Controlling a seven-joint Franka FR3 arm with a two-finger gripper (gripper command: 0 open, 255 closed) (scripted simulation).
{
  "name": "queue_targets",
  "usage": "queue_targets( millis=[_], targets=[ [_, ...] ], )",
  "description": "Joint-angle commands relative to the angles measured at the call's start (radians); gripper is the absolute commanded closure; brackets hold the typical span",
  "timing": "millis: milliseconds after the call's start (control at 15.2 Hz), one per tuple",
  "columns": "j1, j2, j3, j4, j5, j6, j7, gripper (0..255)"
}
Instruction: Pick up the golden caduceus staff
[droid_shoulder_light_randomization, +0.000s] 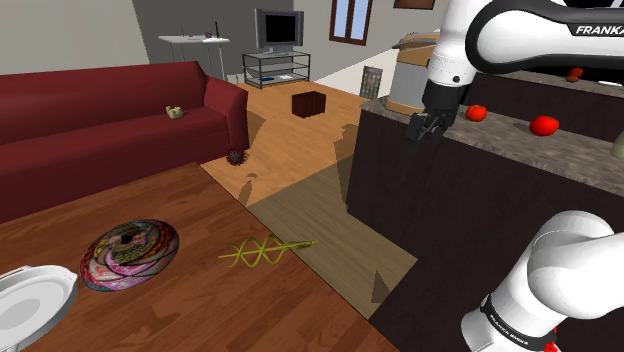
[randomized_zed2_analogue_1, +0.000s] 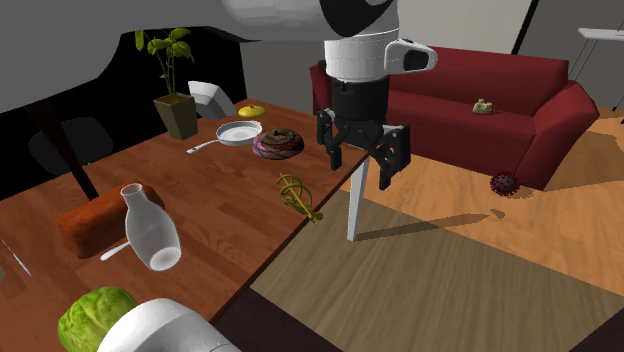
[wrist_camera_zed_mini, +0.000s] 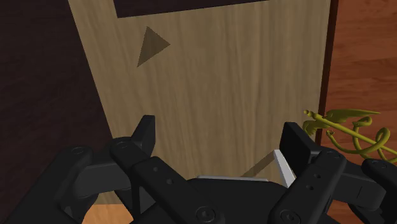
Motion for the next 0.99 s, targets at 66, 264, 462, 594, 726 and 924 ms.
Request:
queue_targets(
  millis=[66,264,462,594,726,924],
  targets=[
    [0.002,0.023,0.024,0.002,0.007,0.013,0.033,0],
    [0.007,0.104,0.095,0.016,0.025,0.052,0.133,0],
    [0.008,0.197,0.164,0.045,0.033,0.087,0.233,0],
    [0.007,0.266,0.207,0.072,0.032,0.109,0.3,0],
    [0.005,0.34,0.248,0.106,0.026,0.127,0.369,0],
    [0.002,0.46,0.305,0.168,0.004,0.147,0.474,0]
  ],
)
